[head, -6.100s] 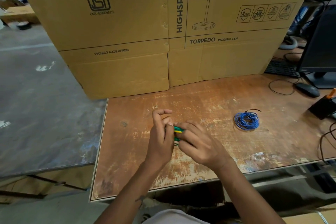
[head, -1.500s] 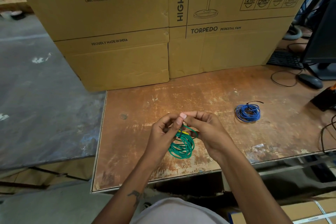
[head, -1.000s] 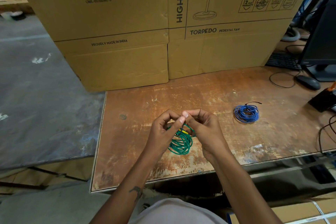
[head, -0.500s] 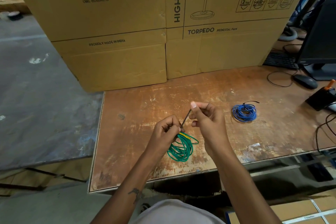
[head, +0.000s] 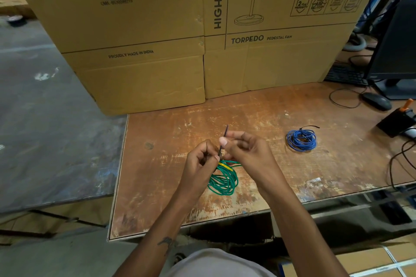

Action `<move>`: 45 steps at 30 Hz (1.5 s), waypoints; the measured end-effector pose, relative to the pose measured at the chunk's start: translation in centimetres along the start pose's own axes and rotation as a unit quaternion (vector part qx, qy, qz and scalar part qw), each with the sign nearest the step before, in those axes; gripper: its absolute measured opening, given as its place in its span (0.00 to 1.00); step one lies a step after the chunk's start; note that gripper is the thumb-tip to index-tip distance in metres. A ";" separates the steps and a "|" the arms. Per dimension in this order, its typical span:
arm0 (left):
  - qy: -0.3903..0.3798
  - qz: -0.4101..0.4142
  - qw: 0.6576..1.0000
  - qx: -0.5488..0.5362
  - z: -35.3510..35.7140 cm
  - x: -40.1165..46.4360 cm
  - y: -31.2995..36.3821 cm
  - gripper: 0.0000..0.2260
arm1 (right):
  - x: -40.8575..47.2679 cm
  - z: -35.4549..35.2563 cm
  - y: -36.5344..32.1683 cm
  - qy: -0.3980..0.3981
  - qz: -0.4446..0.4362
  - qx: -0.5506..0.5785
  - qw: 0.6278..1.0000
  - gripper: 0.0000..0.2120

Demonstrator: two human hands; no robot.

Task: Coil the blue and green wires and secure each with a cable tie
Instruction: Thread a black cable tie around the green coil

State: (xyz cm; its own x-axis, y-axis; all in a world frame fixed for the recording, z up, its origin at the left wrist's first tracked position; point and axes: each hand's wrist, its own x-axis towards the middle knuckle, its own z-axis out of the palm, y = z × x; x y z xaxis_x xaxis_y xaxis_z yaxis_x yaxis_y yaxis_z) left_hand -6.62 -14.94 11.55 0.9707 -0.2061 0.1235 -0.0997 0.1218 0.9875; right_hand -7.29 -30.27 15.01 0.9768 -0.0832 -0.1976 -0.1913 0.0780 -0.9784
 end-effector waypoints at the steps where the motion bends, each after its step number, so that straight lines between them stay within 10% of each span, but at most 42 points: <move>1: -0.001 0.008 1.000 0.013 -0.2 0.1 0.1 0.08 | -0.2 -0.1 0.1 -0.010 0.000 -0.025 1.000 0.11; 19: 0.030 0.023 0.994 0.099 -0.2 0.1 -0.6 0.12 | 0.1 1.1 1.8 0.067 -0.031 -0.005 0.997 0.06; 45: 0.064 0.022 0.998 0.000 -1.7 1.9 -0.8 0.03 | -0.9 -0.3 1.2 -0.044 -0.028 -0.060 0.997 0.18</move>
State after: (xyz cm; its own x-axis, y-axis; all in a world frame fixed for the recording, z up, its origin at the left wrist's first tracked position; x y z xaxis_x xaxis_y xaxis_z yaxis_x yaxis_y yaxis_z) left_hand -4.29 -13.81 10.85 0.9853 -0.0748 0.1535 -0.1432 0.1273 0.9815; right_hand -8.40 -30.38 14.00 0.9899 0.0036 -0.1420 -0.1417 -0.0447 -0.9889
